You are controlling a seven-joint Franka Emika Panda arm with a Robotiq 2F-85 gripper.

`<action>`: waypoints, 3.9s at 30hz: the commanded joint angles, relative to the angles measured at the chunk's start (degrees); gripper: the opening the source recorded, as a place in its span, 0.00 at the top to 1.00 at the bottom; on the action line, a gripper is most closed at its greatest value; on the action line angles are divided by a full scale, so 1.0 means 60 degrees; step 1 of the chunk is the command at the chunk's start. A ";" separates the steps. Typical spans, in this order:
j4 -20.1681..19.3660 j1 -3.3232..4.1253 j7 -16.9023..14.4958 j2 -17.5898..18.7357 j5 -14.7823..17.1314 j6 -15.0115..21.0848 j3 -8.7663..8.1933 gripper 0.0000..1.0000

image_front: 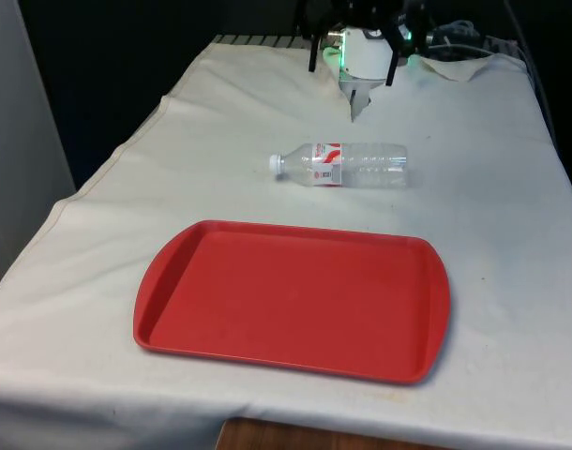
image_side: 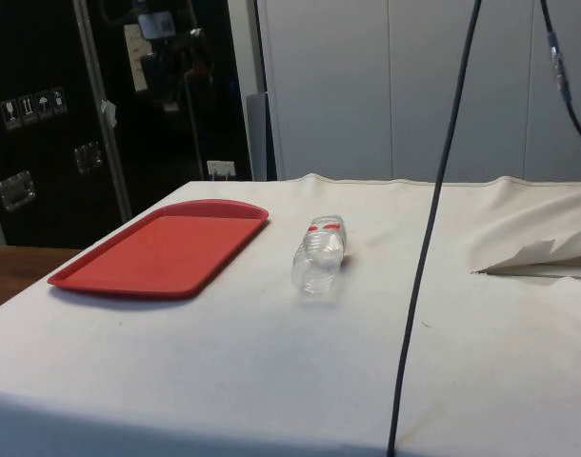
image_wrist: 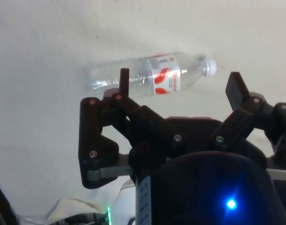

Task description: Place the bottle upright on the tray.

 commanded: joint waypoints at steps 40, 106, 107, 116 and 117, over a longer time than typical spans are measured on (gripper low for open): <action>-0.4670 0.0019 0.0239 -0.3610 -0.0105 0.1633 0.0086 0.00; -0.7754 -0.0067 0.2158 -0.3275 -0.0038 0.5414 0.0516 0.00; -0.7754 -0.0067 0.2215 -0.3247 -0.0038 0.5424 0.0516 0.00; -0.7725 -0.0095 0.2741 -0.3065 -0.0057 0.5434 0.0497 0.00; -0.7725 -0.0086 0.2664 -0.3094 -0.0010 0.5348 0.0516 0.00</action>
